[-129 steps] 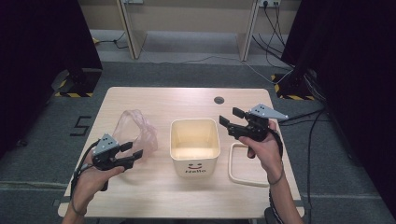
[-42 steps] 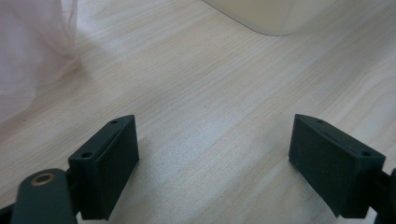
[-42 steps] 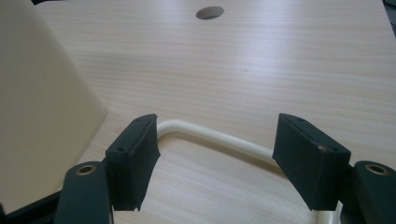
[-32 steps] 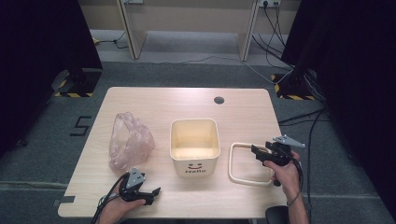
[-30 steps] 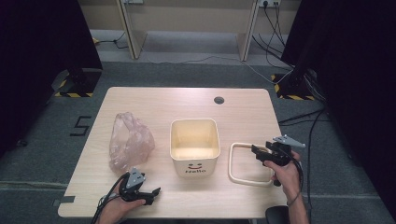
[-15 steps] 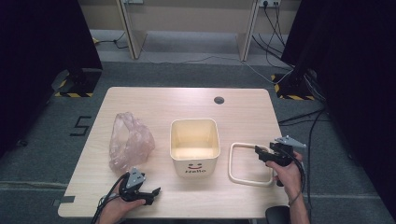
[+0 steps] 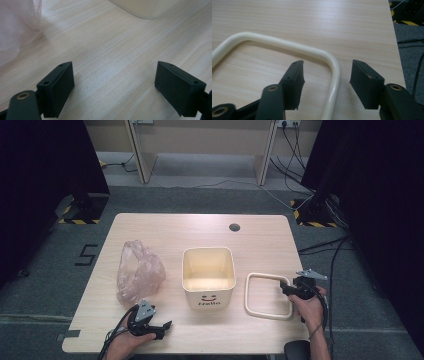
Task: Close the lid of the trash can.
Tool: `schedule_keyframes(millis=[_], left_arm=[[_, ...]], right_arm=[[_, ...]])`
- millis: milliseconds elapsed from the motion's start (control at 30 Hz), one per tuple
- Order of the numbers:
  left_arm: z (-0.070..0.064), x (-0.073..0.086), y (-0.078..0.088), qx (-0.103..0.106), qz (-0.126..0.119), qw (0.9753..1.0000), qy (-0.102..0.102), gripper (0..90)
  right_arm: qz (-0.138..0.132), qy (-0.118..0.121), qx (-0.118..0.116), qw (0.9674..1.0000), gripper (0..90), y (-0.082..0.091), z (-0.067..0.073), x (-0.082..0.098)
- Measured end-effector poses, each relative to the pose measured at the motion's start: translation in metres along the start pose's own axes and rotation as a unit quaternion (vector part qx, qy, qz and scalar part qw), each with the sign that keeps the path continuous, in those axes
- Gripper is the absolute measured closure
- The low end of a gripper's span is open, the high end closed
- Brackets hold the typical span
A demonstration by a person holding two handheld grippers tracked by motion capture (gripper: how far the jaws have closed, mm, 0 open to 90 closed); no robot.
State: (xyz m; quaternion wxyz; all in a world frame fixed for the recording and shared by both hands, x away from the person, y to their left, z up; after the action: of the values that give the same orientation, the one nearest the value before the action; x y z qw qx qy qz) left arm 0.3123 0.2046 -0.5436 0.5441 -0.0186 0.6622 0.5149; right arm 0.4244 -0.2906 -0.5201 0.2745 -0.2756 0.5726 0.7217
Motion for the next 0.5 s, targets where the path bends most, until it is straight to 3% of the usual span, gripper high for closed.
schedule_keyframes(millis=[133,233,267,333,500], left_arm=[[0.0001,0.0,0.0,0.0,0.0,1.0,0.0,15.0],[0.0,0.0,0.0,0.0,0.0,1.0,0.0,15.0],[0.0,0.0,0.0,-0.001,0.0,1.0,0.001,15.0],[0.0001,0.0,0.0,-0.001,0.001,1.0,0.0,15.0],[0.0,0.0,0.0001,-0.001,0.0,1.0,0.001,15.0]], right_arm=[[0.013,-0.003,0.007,0.9999,49.5,-0.005,-0.0028,0.0035],[0.007,-0.004,0.008,0.9999,51.2,-0.0065,-0.0042,0.0044],[0.006,0.003,0.013,0.9999,58.1,-0.0063,-0.0054,0.0043],[0.003,0.011,0.021,0.9997,62.3,-0.0059,-0.0063,0.005],[0.002,0.019,0.008,0.9998,74.6,-0.0033,-0.0049,0.0082]])
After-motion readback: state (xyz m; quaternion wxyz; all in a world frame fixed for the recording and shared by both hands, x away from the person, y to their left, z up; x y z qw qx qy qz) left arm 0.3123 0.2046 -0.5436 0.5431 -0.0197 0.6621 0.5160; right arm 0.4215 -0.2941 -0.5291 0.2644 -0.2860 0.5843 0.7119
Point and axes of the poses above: each handheld gripper's, and its own axes: y roughly backward along the jaws, x roughly out of its underside, z roughly to its left, the point moved 3 cm from there along -y, roughly forward along the jaws, and after that the axes turned 11 degrees about -y, right-handed, at the moved point
